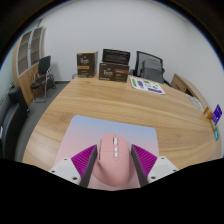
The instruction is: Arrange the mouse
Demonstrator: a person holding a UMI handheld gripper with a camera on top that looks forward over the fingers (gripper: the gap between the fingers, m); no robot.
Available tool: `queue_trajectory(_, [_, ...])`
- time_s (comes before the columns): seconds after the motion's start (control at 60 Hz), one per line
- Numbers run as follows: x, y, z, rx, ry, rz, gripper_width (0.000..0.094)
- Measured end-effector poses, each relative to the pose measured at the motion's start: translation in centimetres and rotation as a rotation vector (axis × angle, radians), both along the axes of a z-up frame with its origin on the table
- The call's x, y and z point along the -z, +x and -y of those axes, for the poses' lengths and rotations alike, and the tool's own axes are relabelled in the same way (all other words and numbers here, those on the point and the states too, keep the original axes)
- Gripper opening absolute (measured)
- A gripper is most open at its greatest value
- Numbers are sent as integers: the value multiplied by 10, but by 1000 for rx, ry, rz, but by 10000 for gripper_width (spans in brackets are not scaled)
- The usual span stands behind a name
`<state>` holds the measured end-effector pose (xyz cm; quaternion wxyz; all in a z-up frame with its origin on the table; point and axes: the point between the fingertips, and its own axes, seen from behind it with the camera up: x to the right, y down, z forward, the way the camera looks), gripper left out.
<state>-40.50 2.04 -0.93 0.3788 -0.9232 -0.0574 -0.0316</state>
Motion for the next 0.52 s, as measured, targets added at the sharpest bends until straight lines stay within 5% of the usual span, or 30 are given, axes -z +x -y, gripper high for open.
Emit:
queue_trajectory(0.05, [-7,-3,5,5,-8,-36,849])
queue_trajectory(0.517, [-114,33,166,43,66,-288,834])
